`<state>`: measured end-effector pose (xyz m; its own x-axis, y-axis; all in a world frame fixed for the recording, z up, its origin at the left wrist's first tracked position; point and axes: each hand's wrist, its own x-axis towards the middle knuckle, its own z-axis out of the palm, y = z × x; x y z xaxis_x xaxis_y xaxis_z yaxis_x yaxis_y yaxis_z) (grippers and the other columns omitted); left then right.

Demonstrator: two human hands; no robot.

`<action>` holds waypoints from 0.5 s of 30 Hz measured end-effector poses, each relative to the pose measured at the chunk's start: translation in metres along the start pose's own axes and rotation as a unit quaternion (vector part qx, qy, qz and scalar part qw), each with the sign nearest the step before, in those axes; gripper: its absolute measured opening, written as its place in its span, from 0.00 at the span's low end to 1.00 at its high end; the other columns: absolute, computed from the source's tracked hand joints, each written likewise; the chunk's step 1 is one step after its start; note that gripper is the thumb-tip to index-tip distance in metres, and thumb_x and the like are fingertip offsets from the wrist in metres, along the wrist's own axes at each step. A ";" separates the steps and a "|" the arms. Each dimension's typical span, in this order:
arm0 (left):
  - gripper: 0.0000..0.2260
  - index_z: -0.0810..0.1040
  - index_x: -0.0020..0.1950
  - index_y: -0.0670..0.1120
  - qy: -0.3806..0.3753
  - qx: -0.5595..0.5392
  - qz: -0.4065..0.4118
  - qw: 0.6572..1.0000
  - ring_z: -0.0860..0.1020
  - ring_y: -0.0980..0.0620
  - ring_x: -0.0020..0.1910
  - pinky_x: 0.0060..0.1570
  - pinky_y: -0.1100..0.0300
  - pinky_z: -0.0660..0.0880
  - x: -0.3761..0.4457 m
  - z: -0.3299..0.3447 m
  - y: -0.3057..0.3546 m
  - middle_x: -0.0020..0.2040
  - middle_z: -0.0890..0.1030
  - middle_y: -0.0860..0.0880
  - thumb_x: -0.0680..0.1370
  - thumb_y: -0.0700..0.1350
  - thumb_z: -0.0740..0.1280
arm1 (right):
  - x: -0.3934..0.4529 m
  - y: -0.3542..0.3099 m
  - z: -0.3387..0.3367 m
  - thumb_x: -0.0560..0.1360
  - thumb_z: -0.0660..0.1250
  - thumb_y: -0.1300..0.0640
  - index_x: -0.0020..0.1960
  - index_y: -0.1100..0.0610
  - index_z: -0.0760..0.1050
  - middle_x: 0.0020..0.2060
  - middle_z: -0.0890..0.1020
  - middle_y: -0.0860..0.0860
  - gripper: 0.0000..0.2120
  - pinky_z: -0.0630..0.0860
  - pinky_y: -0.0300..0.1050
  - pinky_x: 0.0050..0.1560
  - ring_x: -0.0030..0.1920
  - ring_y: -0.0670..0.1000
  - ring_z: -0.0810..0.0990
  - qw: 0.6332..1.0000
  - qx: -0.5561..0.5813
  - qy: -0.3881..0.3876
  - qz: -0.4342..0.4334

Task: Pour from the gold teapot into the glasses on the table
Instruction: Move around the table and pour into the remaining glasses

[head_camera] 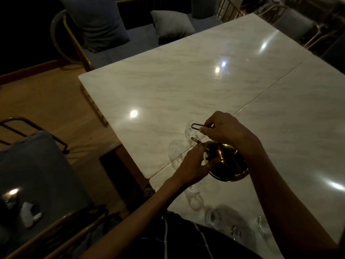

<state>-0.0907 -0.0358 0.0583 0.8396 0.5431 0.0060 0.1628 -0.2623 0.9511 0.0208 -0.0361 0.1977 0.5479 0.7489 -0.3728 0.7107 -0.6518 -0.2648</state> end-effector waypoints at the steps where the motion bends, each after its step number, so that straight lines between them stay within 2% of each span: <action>1: 0.21 0.69 0.70 0.51 0.001 -0.001 0.001 1.000 0.73 0.58 0.60 0.59 0.51 0.76 0.000 0.000 0.000 0.62 0.77 0.51 0.78 0.51 0.69 | 0.000 0.000 0.000 0.77 0.68 0.50 0.52 0.58 0.85 0.47 0.85 0.55 0.13 0.70 0.40 0.37 0.44 0.52 0.80 1.000 -0.001 -0.001 0.000; 5: 0.20 0.70 0.69 0.50 0.008 0.000 0.008 1.000 0.71 0.62 0.57 0.58 0.53 0.76 0.000 -0.001 0.001 0.61 0.77 0.51 0.78 0.50 0.69 | 0.001 -0.001 0.000 0.77 0.68 0.50 0.54 0.58 0.85 0.49 0.85 0.56 0.14 0.72 0.42 0.43 0.49 0.53 0.82 1.000 0.000 -0.002 0.000; 15: 0.19 0.71 0.68 0.51 0.011 -0.001 0.009 1.000 0.71 0.62 0.58 0.58 0.52 0.77 -0.001 0.000 0.002 0.61 0.77 0.52 0.78 0.50 0.69 | -0.002 -0.002 -0.001 0.77 0.68 0.50 0.55 0.58 0.84 0.49 0.85 0.56 0.14 0.73 0.42 0.44 0.49 0.53 0.83 1.000 -0.001 -0.004 -0.002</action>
<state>-0.0916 -0.0368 0.0604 0.8311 0.5552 0.0308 0.1460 -0.2713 0.9514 0.0181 -0.0362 0.1998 0.5419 0.7505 -0.3783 0.7139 -0.6486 -0.2639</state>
